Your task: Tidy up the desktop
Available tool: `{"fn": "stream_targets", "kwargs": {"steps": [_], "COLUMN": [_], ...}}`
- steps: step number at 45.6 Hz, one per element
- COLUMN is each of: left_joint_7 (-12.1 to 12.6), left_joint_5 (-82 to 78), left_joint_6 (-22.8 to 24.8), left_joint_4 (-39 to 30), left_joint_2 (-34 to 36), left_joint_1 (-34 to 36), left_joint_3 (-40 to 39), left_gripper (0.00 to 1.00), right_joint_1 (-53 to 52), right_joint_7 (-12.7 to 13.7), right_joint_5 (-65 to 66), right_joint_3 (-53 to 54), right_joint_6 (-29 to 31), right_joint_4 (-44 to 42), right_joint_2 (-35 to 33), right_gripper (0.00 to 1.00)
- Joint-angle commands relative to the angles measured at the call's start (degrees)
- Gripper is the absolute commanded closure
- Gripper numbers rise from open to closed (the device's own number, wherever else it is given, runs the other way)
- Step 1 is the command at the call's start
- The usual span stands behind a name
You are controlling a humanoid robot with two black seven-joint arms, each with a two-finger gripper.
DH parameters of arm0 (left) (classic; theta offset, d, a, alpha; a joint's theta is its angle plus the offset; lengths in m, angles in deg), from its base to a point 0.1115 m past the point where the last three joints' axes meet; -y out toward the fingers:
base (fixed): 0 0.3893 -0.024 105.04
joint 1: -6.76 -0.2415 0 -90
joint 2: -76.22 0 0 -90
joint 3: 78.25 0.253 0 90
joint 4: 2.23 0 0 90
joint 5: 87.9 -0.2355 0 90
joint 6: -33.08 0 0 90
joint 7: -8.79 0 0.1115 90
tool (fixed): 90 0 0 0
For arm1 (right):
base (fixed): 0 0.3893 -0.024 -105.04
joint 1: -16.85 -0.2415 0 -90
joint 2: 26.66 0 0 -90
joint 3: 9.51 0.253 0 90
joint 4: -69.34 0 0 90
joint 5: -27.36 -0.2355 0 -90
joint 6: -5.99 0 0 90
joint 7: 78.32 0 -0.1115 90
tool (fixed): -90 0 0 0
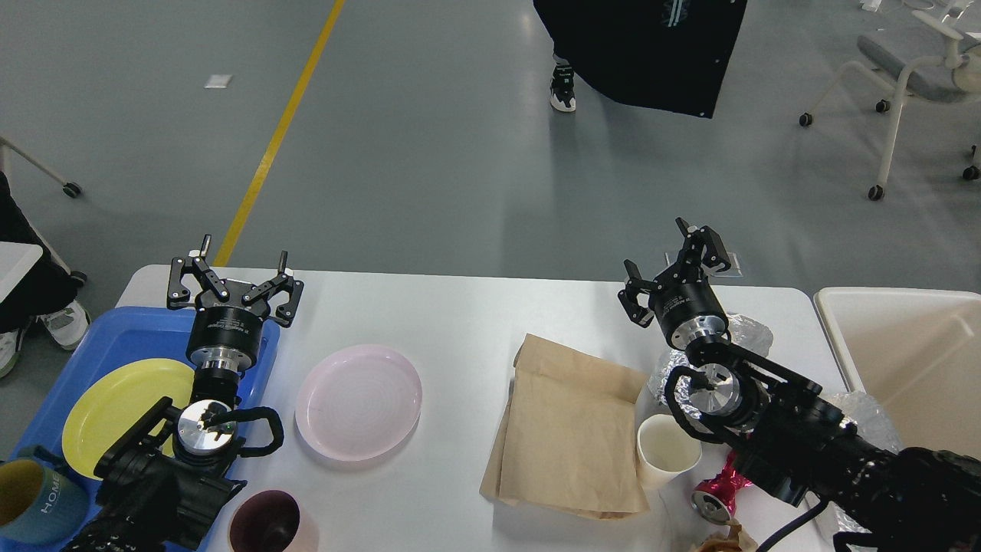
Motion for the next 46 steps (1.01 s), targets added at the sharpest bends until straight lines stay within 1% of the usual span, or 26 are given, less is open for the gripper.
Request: {"fn": "stream_targets", "kwargs": {"steps": [1,7,46], "left_joint_7": [-0.2,-0.8,-0.9], "left_joint_5": [0.1,0.2,0.3], "left_joint_6": [0.0,0.3,0.0], "left_joint_4": [0.1,0.1,0.1], "left_joint_2": [-0.3,-1.8,-2.0], "left_joint_1": [0.2,0.3,0.5], "left_joint_3": [0.0,-0.2,0.2], "left_gripper": [0.0,0.0,0.0], "right_joint_1": [0.0,0.0,0.0], "right_joint_7": [0.0,0.0,0.0], "right_joint_5": [0.0,0.0,0.0], "right_joint_3": [0.0,0.0,0.0], "right_joint_6": [0.0,0.0,0.1], "right_joint_4": [0.0,0.0,0.0], "right_joint_2": [0.0,0.0,0.0], "right_gripper": [0.0,0.0,0.0]}}
